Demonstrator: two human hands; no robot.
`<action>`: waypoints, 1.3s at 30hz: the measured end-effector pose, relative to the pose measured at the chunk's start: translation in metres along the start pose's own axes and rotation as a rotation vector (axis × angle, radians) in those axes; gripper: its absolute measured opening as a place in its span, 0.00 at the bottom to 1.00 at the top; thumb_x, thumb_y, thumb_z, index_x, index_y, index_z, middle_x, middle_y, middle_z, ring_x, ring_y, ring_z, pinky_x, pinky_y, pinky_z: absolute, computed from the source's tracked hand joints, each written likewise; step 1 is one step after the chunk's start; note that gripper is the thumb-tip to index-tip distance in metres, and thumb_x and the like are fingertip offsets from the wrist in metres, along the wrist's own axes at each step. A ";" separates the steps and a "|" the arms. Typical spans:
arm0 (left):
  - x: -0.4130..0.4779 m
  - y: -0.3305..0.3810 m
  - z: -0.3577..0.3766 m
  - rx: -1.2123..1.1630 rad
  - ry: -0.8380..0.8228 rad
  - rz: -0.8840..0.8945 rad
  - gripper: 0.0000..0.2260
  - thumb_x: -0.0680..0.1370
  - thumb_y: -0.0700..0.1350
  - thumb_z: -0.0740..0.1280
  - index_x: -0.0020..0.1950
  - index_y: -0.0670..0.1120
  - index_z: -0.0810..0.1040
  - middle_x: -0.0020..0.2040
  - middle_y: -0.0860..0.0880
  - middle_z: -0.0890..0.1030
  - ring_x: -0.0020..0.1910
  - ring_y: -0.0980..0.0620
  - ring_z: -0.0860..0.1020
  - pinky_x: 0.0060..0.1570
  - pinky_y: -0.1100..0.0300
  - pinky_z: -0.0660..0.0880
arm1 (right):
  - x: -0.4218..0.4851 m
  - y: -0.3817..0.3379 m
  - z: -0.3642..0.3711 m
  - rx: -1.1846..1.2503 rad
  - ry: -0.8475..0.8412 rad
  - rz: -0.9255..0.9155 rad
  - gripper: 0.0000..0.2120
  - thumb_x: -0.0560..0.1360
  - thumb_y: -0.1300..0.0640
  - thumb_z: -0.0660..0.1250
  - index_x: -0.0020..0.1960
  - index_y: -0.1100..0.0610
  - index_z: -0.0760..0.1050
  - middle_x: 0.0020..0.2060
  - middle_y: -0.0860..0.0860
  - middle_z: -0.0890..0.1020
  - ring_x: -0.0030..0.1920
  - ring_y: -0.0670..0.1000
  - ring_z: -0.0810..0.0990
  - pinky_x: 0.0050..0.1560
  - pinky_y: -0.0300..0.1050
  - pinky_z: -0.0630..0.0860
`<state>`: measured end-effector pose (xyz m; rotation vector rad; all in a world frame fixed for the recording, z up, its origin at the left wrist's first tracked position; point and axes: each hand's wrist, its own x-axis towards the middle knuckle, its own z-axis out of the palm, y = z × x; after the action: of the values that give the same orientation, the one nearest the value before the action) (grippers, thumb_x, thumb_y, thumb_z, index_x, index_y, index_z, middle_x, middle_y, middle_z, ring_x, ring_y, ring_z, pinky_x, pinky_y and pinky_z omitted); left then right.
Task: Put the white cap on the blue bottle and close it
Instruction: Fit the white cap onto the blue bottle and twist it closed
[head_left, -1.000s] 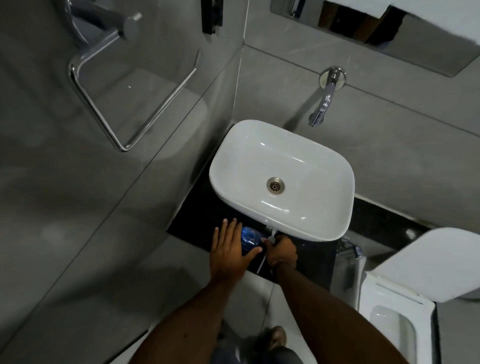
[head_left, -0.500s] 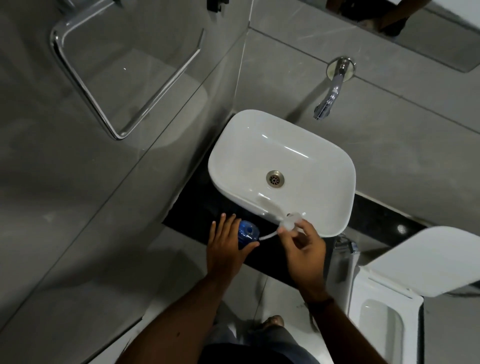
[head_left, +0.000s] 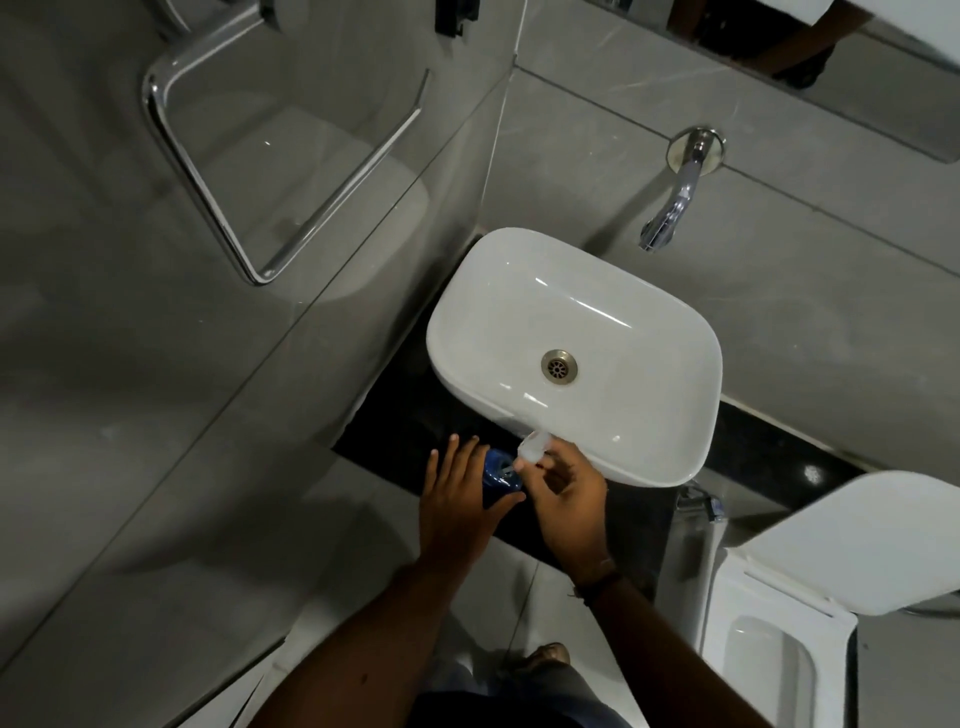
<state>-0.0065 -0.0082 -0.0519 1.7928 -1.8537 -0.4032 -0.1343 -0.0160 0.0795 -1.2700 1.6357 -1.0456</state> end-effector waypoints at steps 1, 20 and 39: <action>0.000 0.000 0.000 -0.004 0.012 0.005 0.38 0.78 0.73 0.55 0.72 0.43 0.76 0.71 0.44 0.78 0.77 0.43 0.69 0.76 0.40 0.63 | 0.000 0.006 0.004 -0.044 -0.023 -0.013 0.19 0.75 0.67 0.75 0.55 0.44 0.82 0.49 0.44 0.88 0.52 0.44 0.87 0.57 0.41 0.83; -0.001 -0.002 0.001 0.023 0.020 0.055 0.24 0.82 0.58 0.63 0.71 0.43 0.76 0.70 0.44 0.79 0.76 0.43 0.69 0.73 0.38 0.66 | 0.006 0.052 0.008 -0.314 -0.138 -0.071 0.33 0.60 0.37 0.83 0.58 0.52 0.82 0.53 0.48 0.82 0.56 0.52 0.80 0.59 0.50 0.79; 0.000 -0.002 0.001 -0.035 -0.004 0.020 0.33 0.81 0.68 0.56 0.71 0.43 0.76 0.70 0.45 0.79 0.76 0.44 0.70 0.76 0.40 0.63 | 0.020 0.054 0.003 -0.276 -0.268 -0.013 0.23 0.72 0.58 0.78 0.67 0.53 0.81 0.58 0.45 0.80 0.61 0.49 0.80 0.66 0.50 0.79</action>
<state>-0.0058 -0.0085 -0.0542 1.7503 -1.8542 -0.4293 -0.1525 -0.0277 0.0257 -1.5292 1.6010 -0.6375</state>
